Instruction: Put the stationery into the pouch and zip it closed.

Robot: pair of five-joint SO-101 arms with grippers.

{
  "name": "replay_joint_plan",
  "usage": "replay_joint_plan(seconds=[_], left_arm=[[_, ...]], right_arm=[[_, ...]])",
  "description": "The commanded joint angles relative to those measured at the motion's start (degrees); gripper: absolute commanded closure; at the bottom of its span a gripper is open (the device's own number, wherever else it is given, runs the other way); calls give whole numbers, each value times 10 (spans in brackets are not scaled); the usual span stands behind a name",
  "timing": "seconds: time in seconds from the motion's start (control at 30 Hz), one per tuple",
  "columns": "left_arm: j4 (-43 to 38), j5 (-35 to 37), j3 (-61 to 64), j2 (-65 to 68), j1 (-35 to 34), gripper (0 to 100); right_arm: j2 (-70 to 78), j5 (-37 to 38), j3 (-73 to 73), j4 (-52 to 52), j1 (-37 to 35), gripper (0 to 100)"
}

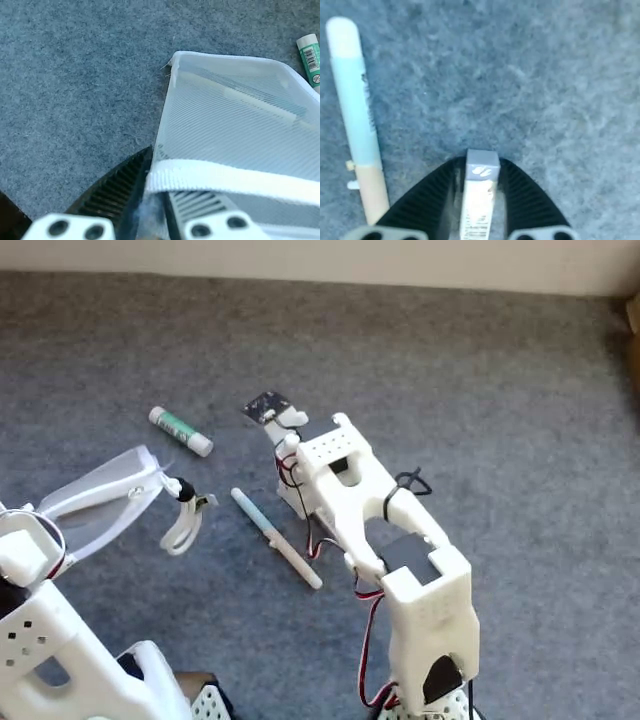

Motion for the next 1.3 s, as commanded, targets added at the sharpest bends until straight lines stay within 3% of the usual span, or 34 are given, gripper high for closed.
replay_joint_plan(seconds=[0.0, 0.3, 0.9, 1.27], left_arm=[[-15, 5, 0, 6, -7, 993], [-14, 5, 0, 6, -7, 993], [-13, 5, 0, 6, -6, 993], [-14, 5, 0, 6, -6, 993]], right_arm=[[-2, 5, -27, 1, -11, 993], [-14, 3, -28, 56, -11, 994], [-265, 3, 95, 65, -15, 994], [-373, -72, 194, -44, -15, 993]])
